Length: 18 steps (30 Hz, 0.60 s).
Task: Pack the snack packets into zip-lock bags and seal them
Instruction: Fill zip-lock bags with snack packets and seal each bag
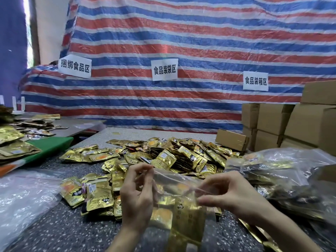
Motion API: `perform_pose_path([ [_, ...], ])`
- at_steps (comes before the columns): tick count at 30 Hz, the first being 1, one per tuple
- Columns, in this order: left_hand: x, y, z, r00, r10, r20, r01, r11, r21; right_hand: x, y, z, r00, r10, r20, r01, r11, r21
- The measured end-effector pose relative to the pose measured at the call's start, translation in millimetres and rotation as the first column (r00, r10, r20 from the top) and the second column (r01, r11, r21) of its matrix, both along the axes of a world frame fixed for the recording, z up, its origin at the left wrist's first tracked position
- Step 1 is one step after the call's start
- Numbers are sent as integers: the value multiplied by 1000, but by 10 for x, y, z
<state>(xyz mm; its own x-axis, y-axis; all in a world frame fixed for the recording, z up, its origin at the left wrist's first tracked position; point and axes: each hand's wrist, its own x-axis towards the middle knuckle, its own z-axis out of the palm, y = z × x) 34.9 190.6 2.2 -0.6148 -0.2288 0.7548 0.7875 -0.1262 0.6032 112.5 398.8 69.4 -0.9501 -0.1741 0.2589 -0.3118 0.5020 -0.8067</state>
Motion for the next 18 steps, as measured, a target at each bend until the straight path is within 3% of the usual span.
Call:
perform_pose_path([
  [4,60,-15,80,995,26,-94,-25,1000,15,33,-27,68,952,-97,-289,80,994,-69],
  [6,80,-23,113,987,64,-150,-60,998,33,45,-64,85,937,-72,-343,32,992,-119],
  [9,88,-23,144,974,118,-194,-113,993,40,19,-90,89,953,-1,-303,-79,965,-251],
  [18,-34,-71,118,928,289,-237,-291,956,26,-377,-208,-9,988,9,-155,-95,825,-556],
])
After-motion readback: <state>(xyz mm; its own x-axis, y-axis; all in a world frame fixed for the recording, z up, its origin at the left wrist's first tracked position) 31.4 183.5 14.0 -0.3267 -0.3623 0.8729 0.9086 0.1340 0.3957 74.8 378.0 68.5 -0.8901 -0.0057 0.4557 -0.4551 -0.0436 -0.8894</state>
